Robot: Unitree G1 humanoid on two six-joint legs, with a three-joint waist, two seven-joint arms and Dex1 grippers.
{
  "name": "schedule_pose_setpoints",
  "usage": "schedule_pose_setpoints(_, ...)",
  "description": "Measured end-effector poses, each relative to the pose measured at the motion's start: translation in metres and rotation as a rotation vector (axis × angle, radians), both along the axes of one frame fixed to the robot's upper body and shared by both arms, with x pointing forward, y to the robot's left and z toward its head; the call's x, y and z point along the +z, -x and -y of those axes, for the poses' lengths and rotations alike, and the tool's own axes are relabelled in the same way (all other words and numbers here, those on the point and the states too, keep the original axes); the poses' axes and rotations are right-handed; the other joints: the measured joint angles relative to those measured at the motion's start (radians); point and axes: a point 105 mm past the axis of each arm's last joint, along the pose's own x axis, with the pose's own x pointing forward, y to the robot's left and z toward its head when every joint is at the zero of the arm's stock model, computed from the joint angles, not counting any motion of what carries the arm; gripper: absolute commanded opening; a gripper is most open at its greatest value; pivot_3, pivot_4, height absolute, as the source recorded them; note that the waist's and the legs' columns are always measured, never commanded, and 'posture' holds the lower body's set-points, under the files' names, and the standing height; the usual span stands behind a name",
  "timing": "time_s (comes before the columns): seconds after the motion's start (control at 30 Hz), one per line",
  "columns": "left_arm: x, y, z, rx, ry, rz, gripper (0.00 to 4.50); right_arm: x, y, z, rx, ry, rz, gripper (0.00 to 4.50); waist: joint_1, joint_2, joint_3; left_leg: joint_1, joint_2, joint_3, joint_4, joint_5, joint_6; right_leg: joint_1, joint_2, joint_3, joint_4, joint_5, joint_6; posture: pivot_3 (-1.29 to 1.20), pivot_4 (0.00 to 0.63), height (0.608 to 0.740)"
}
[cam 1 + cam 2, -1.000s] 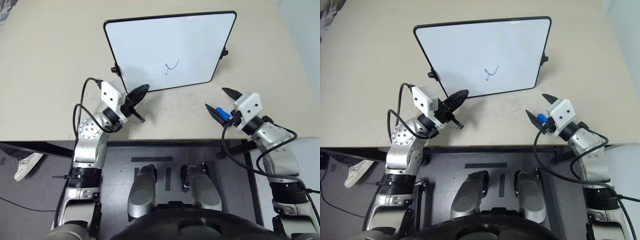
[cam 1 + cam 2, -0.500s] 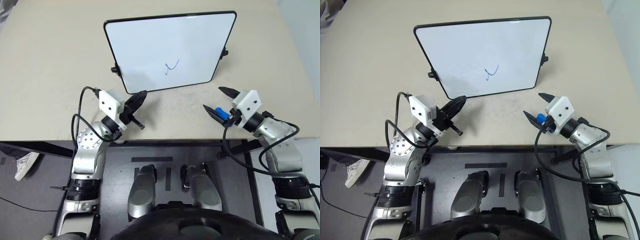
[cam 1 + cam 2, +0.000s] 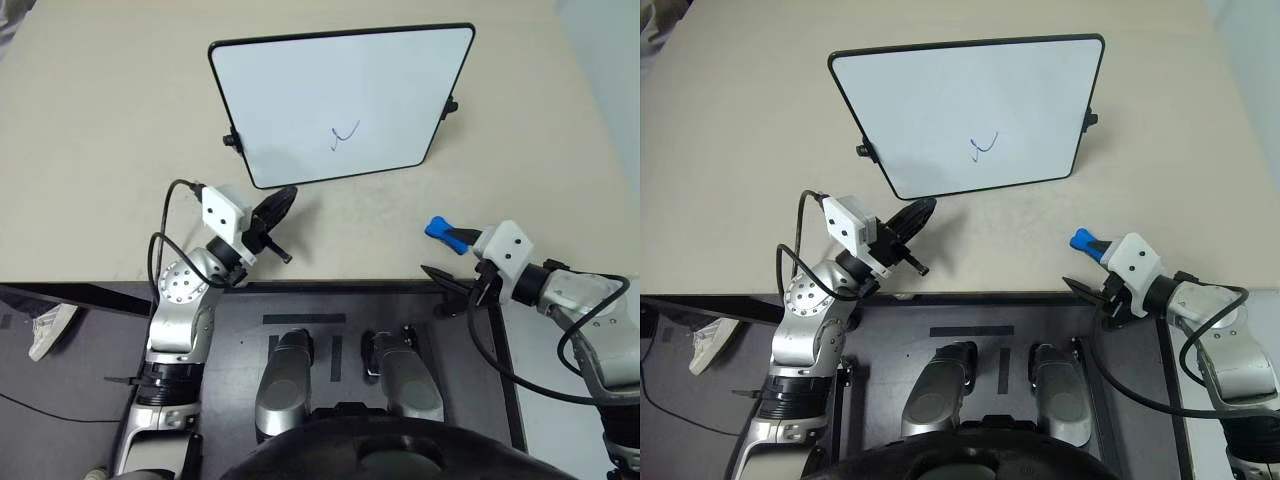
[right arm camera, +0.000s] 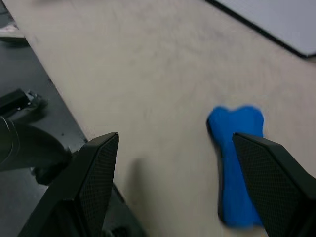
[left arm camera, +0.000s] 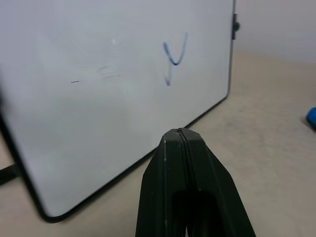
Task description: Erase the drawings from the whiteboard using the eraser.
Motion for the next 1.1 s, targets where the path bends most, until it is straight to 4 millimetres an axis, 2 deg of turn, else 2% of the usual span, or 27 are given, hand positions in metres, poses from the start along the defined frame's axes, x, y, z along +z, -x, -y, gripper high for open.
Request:
schedule_pose_setpoints(0.23,0.001,-0.001,0.004,-0.014,0.003,0.002,0.00,-0.008,-0.019,0.014,-0.076,0.025,0.013,3.88,-0.002,0.000,0.000,0.005,0.000,0.000,0.000,0.000,0.001,0.004,0.000,0.000,0.000,0.000,0.000,0.00,0.150,0.740)
schedule_pose_setpoints(0.4,0.000,-0.001,0.003,-0.009,0.003,-0.001,0.00,-0.012,-0.024,0.018,-0.091,0.023,0.018,3.88,-0.001,0.000,0.000,0.005,0.000,-0.001,0.000,-0.001,0.001,0.005,0.000,0.000,0.000,-0.001,0.001,0.00,0.150,0.740)
schedule_pose_setpoints(0.5,0.000,-0.001,0.003,-0.007,0.003,-0.001,0.00,-0.012,-0.026,0.017,-0.086,0.024,0.026,3.29,-0.001,0.000,0.000,0.006,0.000,0.000,0.000,-0.001,0.001,0.005,0.000,0.000,0.000,-0.001,0.001,0.00,0.150,0.740)
schedule_pose_setpoints(0.73,0.000,-0.002,0.003,-0.007,0.005,0.002,0.00,-0.010,-0.033,0.023,-0.119,0.036,0.052,0.85,-0.001,0.000,0.000,0.010,0.000,-0.001,-0.001,-0.002,0.000,0.009,0.000,0.000,0.000,-0.002,0.000,0.00,0.150,0.740)
schedule_pose_setpoints(0.8,0.001,-0.003,0.004,-0.007,0.006,0.005,0.00,-0.009,-0.033,0.022,-0.117,0.037,0.061,0.29,-0.001,0.000,0.000,0.010,0.000,-0.001,-0.001,-0.002,0.000,0.009,0.000,0.000,0.000,-0.002,0.000,0.00,0.150,0.740)
schedule_pose_setpoints(0.83,0.001,-0.003,0.004,-0.007,0.007,0.006,0.00,-0.009,-0.033,0.022,-0.117,0.037,0.062,0.14,-0.001,0.000,0.000,0.010,0.000,-0.001,-0.001,-0.002,0.000,0.009,0.000,0.000,0.000,-0.002,0.000,0.00,0.150,0.740)
schedule_pose_setpoints(1.0,0.000,-0.005,0.005,-0.008,0.011,0.004,0.00,-0.007,-0.033,0.021,-0.110,0.041,0.075,0.13,-0.001,0.000,0.000,0.010,0.000,-0.001,-0.001,-0.002,0.000,0.009,0.000,0.000,0.000,-0.002,0.000,0.00,0.150,0.740)
schedule_pose_setpoints(1.03,0.000,-0.006,0.004,-0.007,0.011,0.004,0.00,-0.005,-0.035,0.017,-0.101,0.031,0.088,0.13,-0.001,0.000,0.000,0.010,0.000,0.000,-0.001,-0.002,0.000,0.009,0.000,0.000,0.000,-0.002,0.000,0.00,0.150,0.740)
schedule_pose_setpoints(1.1,-0.002,-0.007,0.003,-0.005,0.012,-0.003,0.00,0.016,-0.044,-0.006,-0.039,-0.022,0.183,0.13,-0.011,0.001,0.000,0.010,0.001,0.000,-0.001,-0.002,0.000,0.008,0.001,0.001,0.000,-0.001,-0.002,0.00,0.150,0.740)
